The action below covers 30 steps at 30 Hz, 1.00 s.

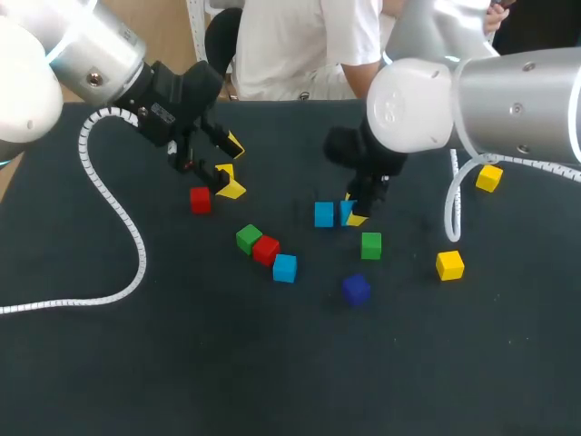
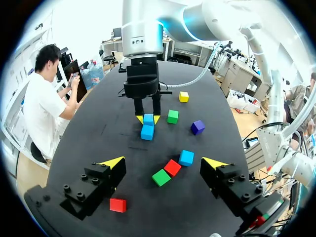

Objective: Place the blue cubes, place green cubes on the blue cubes, place the yellow cubes on the green cubes, then place the red cubes on the yellow cubes, and place purple cube on the red cubes.

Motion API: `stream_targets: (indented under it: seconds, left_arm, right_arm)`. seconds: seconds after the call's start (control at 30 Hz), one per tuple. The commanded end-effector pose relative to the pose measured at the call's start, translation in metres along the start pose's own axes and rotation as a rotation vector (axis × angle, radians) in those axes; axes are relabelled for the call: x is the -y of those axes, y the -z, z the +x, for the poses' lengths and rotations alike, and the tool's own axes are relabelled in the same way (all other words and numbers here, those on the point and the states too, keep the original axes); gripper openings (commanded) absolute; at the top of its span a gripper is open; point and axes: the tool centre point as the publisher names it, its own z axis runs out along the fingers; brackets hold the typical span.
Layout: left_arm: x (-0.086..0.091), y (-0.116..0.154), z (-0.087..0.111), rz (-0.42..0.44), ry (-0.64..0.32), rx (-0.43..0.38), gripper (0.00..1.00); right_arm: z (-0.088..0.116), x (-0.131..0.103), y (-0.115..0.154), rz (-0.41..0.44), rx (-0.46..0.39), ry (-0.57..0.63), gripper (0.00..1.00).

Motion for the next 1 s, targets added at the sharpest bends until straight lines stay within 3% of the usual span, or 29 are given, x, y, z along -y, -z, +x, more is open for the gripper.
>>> stream_targets:
  seconds: [0.03, 0.17, 0.23, 0.3, 0.33, 0.7, 1.0]
  left_arm:
    - [0.0, 0.0, 0.0, 0.001, 0.001, -0.003, 1.0]
    - [0.0, 0.0, 0.0, 0.001, 0.001, -0.003, 1.0]
    - [0.0, 0.0, 0.0, 0.001, 0.001, -0.003, 1.0]
    - [0.0, 0.0, 0.0, 0.001, 0.001, -0.003, 1.0]
    - [0.0, 0.0, 0.0, 0.001, 0.001, -0.003, 1.0]
    - [0.0, 0.0, 0.0, 0.001, 0.001, -0.003, 1.0]
    - [0.0, 0.0, 0.0, 0.001, 0.001, -0.003, 1.0]
  right_arm:
    - [0.003, -0.003, -0.003, 0.003, 0.001, 0.0, 0.09]
    - [0.002, -0.003, -0.004, 0.002, -0.002, 0.002, 0.11]
    - [0.001, -0.003, -0.005, -0.001, -0.006, 0.004, 0.24]
    - [0.001, -0.003, -0.006, -0.002, -0.007, 0.005, 0.54]
    - [0.001, -0.003, -0.006, -0.002, -0.008, 0.004, 1.0]
    - [0.004, -0.002, 0.003, 0.017, 0.004, -0.017, 1.0]
    - [0.007, -0.006, 0.023, 0.022, 0.111, -0.038, 1.0]
